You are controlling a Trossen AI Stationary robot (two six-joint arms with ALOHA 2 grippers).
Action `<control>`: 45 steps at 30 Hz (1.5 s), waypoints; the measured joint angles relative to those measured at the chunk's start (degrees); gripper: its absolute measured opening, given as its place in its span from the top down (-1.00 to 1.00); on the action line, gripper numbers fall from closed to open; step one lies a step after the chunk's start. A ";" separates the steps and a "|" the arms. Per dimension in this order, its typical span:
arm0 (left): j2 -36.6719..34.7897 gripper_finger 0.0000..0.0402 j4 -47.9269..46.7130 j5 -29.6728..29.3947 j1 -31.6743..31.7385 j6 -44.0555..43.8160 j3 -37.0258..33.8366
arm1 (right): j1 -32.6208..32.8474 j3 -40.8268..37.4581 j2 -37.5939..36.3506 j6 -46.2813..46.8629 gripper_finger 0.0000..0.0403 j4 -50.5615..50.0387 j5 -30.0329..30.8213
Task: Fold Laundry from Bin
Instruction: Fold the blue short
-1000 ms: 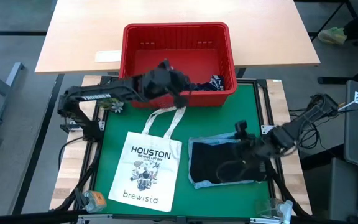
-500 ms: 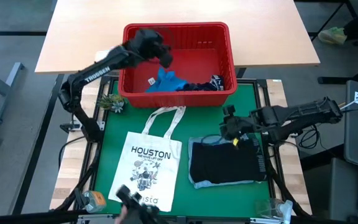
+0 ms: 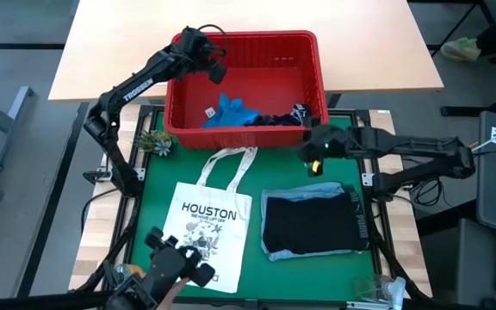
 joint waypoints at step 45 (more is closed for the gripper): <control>15.51 -0.03 -8.93 5.46 -2.62 -16.78 0.09 | -7.21 0.00 0.00 -1.32 0.29 3.50 3.56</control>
